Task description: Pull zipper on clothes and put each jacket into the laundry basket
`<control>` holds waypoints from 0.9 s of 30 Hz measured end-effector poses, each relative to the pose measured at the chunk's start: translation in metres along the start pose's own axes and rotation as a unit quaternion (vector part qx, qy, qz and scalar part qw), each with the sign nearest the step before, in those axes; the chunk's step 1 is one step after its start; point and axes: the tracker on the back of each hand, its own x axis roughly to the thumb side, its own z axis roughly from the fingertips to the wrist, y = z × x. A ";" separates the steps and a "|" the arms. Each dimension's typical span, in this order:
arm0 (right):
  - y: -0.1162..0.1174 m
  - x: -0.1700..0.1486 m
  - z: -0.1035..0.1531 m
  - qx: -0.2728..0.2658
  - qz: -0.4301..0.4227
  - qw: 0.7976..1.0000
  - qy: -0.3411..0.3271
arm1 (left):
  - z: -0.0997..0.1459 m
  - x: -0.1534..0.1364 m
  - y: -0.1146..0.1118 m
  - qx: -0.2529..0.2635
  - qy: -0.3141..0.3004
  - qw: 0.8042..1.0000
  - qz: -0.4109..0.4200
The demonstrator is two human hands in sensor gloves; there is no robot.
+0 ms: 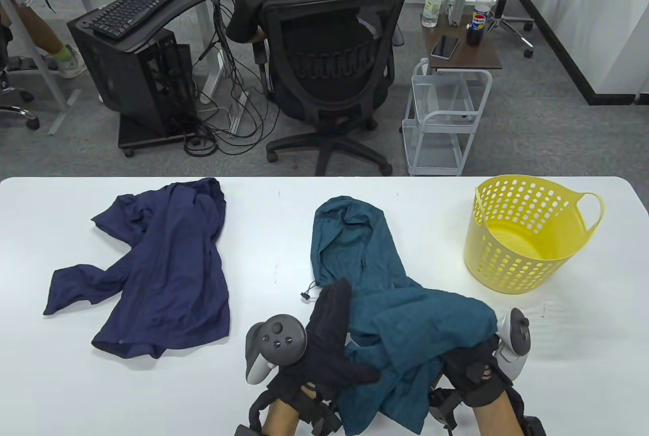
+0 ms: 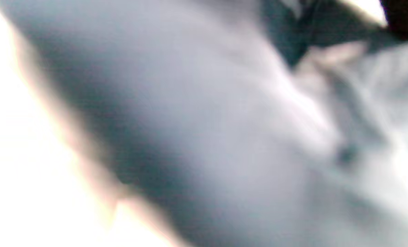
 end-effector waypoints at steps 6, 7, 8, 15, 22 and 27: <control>0.017 -0.004 -0.002 0.065 -0.044 0.997 0.003 | -0.017 0.008 -0.029 -0.032 0.008 0.999 -0.034; 0.018 -0.004 -0.002 0.074 -0.044 0.996 0.003 | -0.017 0.010 -0.031 -0.020 0.005 0.999 -0.025; 0.020 -0.003 -0.002 0.083 -0.046 0.996 -0.002 | -0.017 0.010 -0.031 -0.011 0.007 1.000 -0.015; 0.021 0.014 -0.002 0.133 0.027 0.991 -0.013 | -0.008 0.008 -0.012 0.072 0.010 0.996 0.055; -0.030 0.009 0.003 0.103 0.080 0.989 0.073 | 0.033 0.031 0.037 0.276 -0.050 0.950 -0.139; -0.023 0.004 0.004 0.065 0.099 0.989 0.083 | 0.041 0.058 0.028 0.305 -0.119 0.900 -0.288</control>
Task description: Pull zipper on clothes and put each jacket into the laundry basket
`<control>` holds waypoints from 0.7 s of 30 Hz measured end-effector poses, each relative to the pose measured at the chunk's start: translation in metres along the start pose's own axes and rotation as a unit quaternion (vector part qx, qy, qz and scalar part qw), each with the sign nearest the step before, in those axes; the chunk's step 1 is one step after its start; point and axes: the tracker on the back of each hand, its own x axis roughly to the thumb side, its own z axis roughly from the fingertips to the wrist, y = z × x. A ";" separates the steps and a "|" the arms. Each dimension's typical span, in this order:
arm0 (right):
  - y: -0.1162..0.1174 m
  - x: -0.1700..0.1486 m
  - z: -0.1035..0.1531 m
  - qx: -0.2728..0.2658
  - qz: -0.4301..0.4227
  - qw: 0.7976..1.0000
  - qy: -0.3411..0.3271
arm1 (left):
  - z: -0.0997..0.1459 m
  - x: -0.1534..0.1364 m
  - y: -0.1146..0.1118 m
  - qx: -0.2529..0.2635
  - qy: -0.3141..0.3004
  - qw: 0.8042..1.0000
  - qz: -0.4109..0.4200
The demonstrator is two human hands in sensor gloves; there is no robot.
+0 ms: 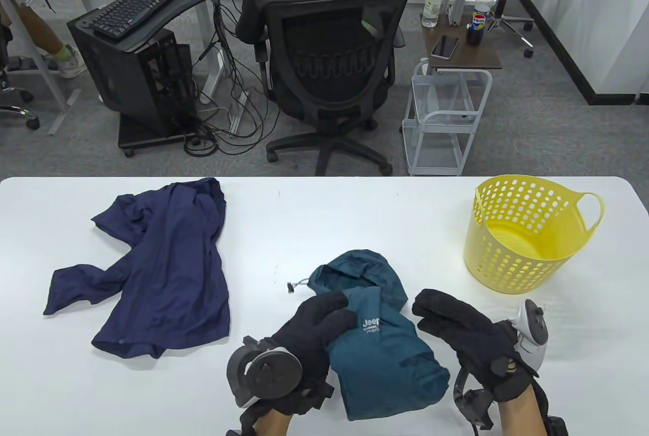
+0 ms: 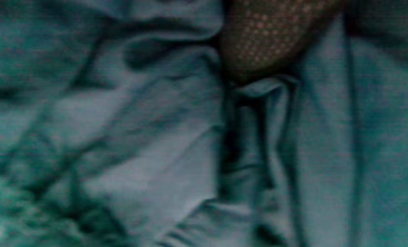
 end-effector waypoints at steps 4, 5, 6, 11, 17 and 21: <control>0.039 -0.007 -0.013 0.120 0.205 0.970 0.052 | 0.001 0.036 -0.022 -0.036 -0.075 0.995 -0.062; 0.046 -0.010 -0.015 0.138 0.233 0.960 0.068 | 0.001 0.043 -0.027 -0.041 -0.084 0.994 -0.060; 0.053 -0.015 -0.016 0.153 0.263 0.949 0.084 | 0.002 0.049 -0.032 -0.041 -0.095 0.994 -0.042; 0.059 -0.027 -0.021 0.080 0.228 0.969 0.059 | 0.004 0.036 -0.036 -0.014 -0.033 0.998 0.044; 0.049 -0.024 -0.021 0.066 0.190 0.978 0.050 | -0.003 0.014 -0.034 -0.059 0.043 0.990 0.119; 0.026 -0.015 -0.013 0.050 0.143 0.988 0.026 | -0.004 -0.008 -0.037 -0.154 0.068 0.963 0.210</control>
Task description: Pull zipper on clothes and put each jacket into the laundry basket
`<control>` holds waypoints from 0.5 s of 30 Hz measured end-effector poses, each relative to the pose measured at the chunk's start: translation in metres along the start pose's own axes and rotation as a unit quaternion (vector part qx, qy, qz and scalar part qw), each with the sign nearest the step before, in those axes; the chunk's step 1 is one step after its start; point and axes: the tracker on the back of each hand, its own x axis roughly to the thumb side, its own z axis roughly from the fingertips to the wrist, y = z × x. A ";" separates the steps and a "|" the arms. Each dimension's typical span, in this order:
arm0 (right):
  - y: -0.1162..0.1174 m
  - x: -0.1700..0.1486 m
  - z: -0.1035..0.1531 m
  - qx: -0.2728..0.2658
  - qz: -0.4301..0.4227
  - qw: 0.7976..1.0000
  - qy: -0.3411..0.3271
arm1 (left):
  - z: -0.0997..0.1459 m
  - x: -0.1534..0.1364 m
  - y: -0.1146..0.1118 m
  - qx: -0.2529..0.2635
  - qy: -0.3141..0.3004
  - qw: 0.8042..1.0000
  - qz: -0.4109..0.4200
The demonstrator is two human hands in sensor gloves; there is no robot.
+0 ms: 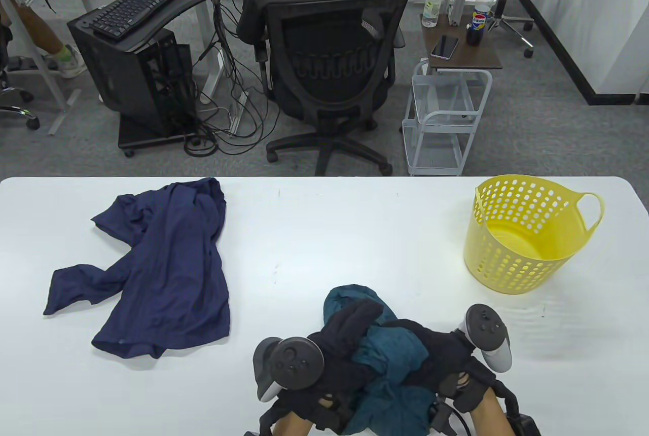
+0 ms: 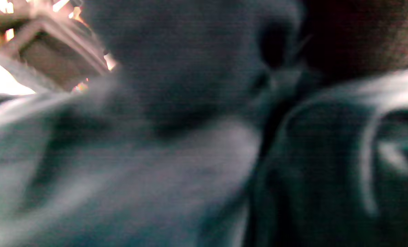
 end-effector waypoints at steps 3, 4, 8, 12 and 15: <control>-0.011 0.006 0.006 0.017 -0.082 0.996 -0.044 | -0.001 -0.021 -0.003 -0.102 0.028 0.989 0.099; -0.012 0.009 0.007 0.034 -0.102 0.993 -0.057 | -0.001 -0.027 -0.005 -0.124 0.026 0.984 0.128; -0.012 0.019 0.009 0.117 -0.186 0.969 -0.110 | -0.004 -0.043 -0.028 -0.252 0.031 0.939 0.231; -0.018 0.022 0.014 0.124 -0.253 0.948 -0.150 | -0.006 -0.045 -0.056 -0.336 0.037 0.901 0.273; -0.032 0.019 0.019 0.046 -0.278 0.945 -0.164 | -0.008 -0.042 -0.064 -0.345 0.033 0.883 0.318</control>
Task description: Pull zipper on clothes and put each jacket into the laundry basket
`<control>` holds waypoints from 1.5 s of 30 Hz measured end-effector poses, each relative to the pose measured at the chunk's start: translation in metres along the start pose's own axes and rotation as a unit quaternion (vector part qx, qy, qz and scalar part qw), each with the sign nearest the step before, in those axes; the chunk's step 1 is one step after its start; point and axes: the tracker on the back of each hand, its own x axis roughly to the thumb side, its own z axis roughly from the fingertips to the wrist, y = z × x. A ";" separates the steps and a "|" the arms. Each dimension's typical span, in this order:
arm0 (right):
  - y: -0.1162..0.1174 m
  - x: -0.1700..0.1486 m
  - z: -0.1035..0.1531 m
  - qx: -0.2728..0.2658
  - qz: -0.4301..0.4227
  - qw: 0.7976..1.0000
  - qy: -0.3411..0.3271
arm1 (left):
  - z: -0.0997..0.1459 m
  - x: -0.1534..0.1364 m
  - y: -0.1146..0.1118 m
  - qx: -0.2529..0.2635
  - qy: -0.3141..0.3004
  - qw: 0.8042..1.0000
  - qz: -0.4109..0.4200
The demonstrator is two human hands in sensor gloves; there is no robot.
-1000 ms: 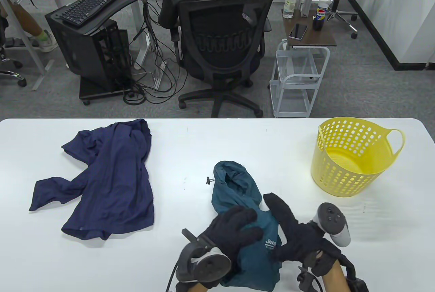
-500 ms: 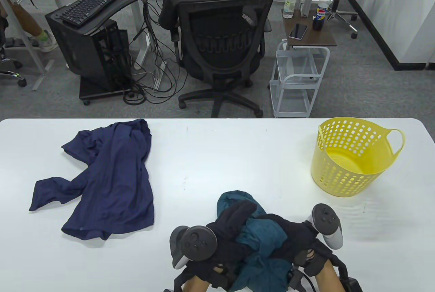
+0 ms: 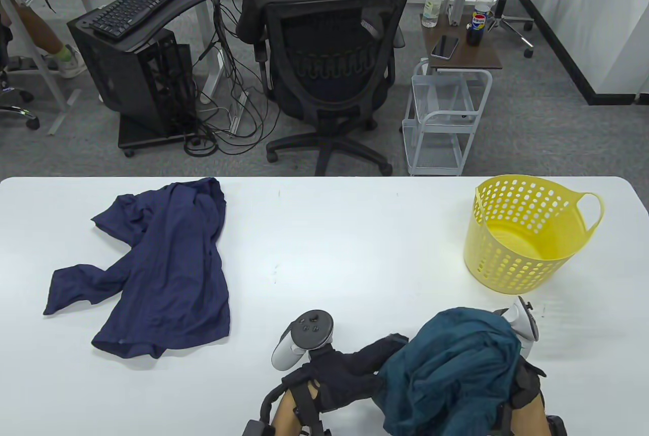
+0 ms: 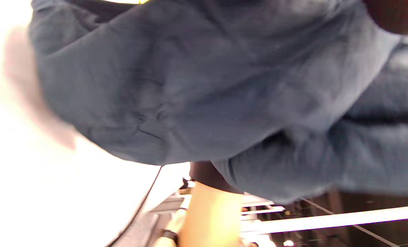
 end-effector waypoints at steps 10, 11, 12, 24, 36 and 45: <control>-0.024 0.029 0.032 -0.337 0.167 0.923 -0.083 | 0.009 -0.009 0.009 0.151 -0.031 0.976 0.153; -0.023 0.029 0.033 -0.341 0.207 0.914 -0.073 | 0.007 -0.008 0.008 0.138 -0.046 0.975 0.169; -0.021 0.029 0.031 -0.340 0.243 0.906 -0.063 | 0.005 -0.008 0.007 0.129 -0.054 0.973 0.185; 0.027 -0.039 -0.010 -0.020 0.365 0.907 0.207 | 0.008 -0.006 0.002 0.156 -0.061 0.964 0.204; 0.030 -0.029 -0.013 -0.101 0.579 0.788 0.184 | 0.011 0.004 0.003 0.216 0.030 0.975 0.040; 0.034 -0.013 -0.008 -0.203 0.605 0.764 0.092 | 0.038 0.019 0.022 0.342 0.061 0.934 -0.083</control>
